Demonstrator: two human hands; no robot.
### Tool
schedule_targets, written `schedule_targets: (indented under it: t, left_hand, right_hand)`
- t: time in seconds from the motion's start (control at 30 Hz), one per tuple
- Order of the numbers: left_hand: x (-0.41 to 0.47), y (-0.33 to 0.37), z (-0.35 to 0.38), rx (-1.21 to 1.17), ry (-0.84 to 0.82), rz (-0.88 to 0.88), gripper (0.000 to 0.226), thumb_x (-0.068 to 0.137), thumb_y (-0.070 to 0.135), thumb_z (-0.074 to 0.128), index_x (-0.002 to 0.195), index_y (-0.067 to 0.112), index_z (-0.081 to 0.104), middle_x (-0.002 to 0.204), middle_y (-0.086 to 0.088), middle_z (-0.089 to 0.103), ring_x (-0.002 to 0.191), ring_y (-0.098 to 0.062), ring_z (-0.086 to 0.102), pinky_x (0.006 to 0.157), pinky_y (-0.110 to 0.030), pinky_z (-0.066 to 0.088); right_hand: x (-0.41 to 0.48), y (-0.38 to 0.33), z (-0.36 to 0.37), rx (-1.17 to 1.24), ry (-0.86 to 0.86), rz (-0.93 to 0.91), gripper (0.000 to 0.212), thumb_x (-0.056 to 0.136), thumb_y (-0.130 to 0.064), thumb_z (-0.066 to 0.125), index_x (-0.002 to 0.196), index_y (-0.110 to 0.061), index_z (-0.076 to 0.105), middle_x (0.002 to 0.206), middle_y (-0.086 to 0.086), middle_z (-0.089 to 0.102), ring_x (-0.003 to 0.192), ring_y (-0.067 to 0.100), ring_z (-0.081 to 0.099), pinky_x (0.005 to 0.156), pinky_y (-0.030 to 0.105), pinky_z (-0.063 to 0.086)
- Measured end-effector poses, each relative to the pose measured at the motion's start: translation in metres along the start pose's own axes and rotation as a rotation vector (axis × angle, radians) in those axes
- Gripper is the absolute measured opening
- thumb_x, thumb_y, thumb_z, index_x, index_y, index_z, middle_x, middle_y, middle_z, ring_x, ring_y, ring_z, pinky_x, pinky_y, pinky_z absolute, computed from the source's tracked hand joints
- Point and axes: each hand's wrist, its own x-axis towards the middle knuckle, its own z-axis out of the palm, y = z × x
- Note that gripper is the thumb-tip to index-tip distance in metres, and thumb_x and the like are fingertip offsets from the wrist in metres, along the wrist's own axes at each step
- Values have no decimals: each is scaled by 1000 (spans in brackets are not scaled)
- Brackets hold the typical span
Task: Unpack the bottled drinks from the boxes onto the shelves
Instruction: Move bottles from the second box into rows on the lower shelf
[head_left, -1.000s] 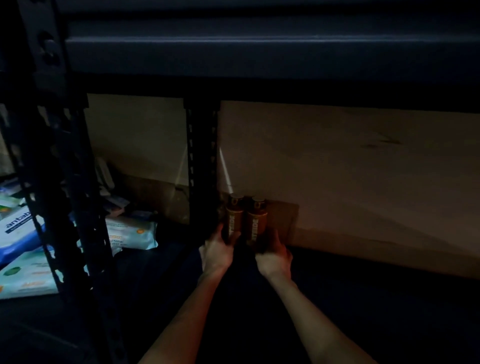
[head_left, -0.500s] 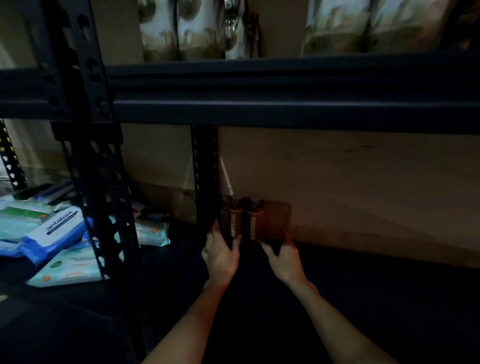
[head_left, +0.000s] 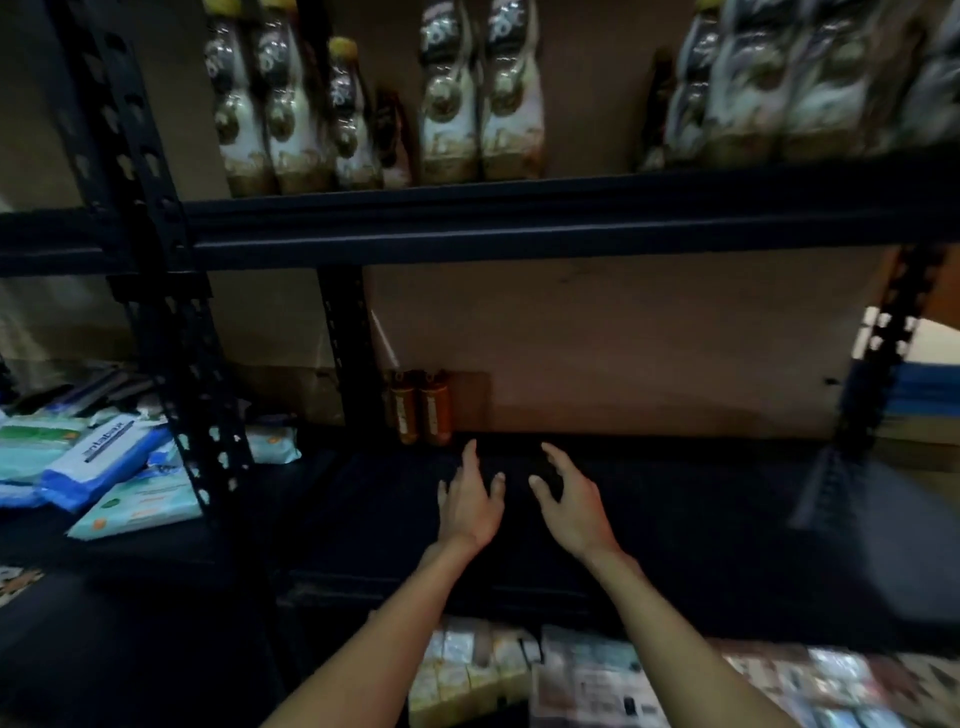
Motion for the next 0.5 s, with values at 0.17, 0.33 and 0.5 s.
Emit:
schedule_targets:
  t: [0.17,0.33,0.5]
  left_hand:
    - [-34,31,31,17,-111,125,62,105,37,43,158,25,13,157,-3,37,146,-18,31,124,-41,7]
    - [-102,41,58,-106,64,345,41,99,26,57,139,19,54,135,3,61,126,-12,54,114,-43,37]
    - [-188,10,96,-150,160,356,31,95,15,65,126,16,67,128,6,64,125,-8,55,107,-31,44]
  right_hand:
    - [-47,12,-30,43,95,-11,49,104,-29,55,151,-29,43,151,-7,49,141,12,42,113,27,37]
    - [-120,29,-39,76,367,-100,39,100,-11,57,138,-17,59,136,-7,62,125,0,54,109,22,43]
    - [-201,66,-14,37,400,-71,34,99,-12,62,133,-16,63,132,-8,63,123,1,57,105,19,45]
